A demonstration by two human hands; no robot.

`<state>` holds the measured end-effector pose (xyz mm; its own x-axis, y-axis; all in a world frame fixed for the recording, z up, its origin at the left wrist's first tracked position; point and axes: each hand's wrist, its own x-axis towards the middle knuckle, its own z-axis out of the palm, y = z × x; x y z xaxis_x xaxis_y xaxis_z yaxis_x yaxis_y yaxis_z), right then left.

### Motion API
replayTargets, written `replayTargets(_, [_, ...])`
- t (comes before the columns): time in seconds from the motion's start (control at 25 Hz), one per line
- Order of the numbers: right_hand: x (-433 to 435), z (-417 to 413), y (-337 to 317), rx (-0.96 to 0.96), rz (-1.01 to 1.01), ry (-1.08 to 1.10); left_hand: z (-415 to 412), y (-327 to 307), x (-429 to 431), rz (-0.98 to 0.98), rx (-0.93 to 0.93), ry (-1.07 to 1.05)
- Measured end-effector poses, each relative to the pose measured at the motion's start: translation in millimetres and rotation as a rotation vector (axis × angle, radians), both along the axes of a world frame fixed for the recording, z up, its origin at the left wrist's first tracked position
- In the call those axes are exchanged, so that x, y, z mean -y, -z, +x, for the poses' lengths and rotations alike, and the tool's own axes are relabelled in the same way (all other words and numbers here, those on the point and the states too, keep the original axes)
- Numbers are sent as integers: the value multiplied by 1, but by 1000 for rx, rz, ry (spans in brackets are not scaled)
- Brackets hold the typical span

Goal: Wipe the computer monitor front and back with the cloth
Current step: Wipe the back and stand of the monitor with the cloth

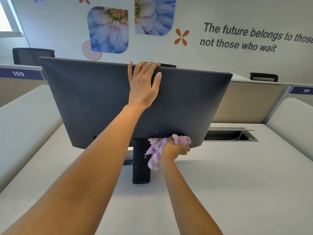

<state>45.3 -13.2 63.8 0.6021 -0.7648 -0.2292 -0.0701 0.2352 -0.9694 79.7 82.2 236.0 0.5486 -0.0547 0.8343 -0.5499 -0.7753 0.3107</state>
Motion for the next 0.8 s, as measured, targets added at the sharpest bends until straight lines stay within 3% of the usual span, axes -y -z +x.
replayTargets(0.12, [-1,4,5,87,23,-32,-1,-1,-2,5,-9,13])
replayTargets(0.28, [-1,-3,17,-27,-245,-258,-1,-2,-1,11,-14,17])
replayTargets(0.48, [13,-11,23,-93,-432,-563,-1,-1,-3,11,-15,13])
replayTargets(0.64, [18,-22,26,477,-587,-843,0,-1,-1,8,-14,23])
replayTargets(0.68, [14,-30,20,325,-738,-771,0,-1,-1,8,-14,24])
replayTargets(0.8, [13,-40,3,273,-1140,-86,-1,-1,-3,8,-17,22])
